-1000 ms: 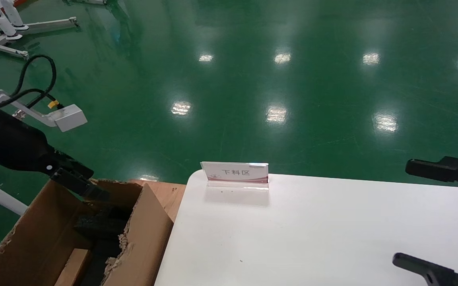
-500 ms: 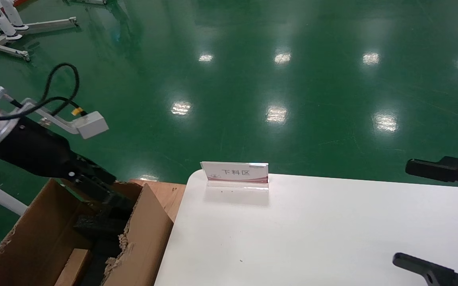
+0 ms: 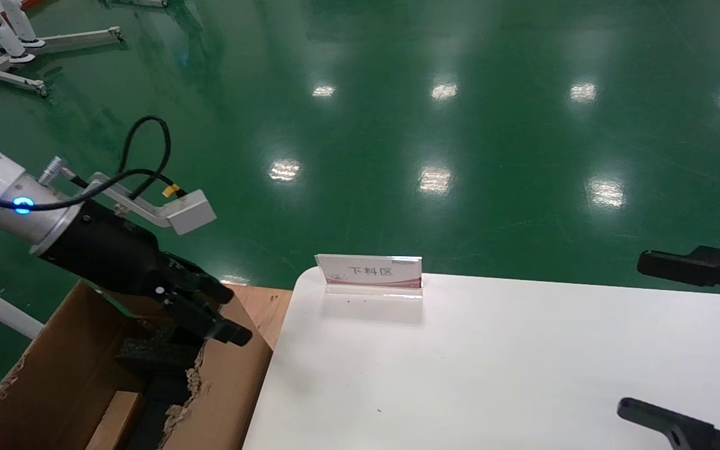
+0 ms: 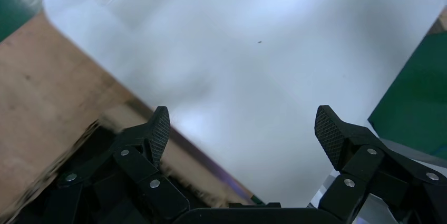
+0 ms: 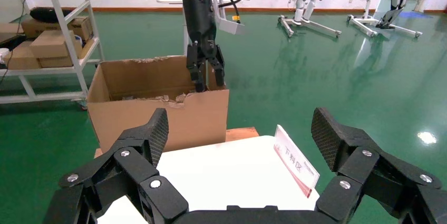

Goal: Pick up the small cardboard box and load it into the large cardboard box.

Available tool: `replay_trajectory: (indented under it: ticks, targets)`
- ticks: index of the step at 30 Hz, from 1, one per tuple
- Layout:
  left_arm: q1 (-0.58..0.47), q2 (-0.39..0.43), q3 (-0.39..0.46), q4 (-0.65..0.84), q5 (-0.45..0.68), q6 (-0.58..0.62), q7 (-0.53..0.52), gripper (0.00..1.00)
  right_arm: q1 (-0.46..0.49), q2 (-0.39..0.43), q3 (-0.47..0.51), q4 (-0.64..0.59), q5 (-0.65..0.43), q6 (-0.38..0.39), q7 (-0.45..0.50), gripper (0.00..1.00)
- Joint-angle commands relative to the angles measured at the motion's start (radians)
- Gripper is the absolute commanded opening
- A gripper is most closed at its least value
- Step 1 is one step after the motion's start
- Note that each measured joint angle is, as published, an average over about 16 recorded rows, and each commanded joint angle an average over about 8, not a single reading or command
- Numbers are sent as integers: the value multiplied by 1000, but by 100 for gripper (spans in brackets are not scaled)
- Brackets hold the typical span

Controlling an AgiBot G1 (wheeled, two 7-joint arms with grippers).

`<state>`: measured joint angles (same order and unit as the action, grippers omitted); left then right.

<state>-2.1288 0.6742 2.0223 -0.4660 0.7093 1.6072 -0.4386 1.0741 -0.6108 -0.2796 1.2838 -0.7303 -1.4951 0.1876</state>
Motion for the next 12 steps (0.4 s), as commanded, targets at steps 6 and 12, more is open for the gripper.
replay_trajectory:
  ticks: [6,12]
  targets:
    - [55,-3,-90,-42,1,-6,13,100,0,0,0,0,0,0,0,100]
    - [97,-6,-160,-75,2,-10,23,100,0,0,0,0,0,0,0,100]
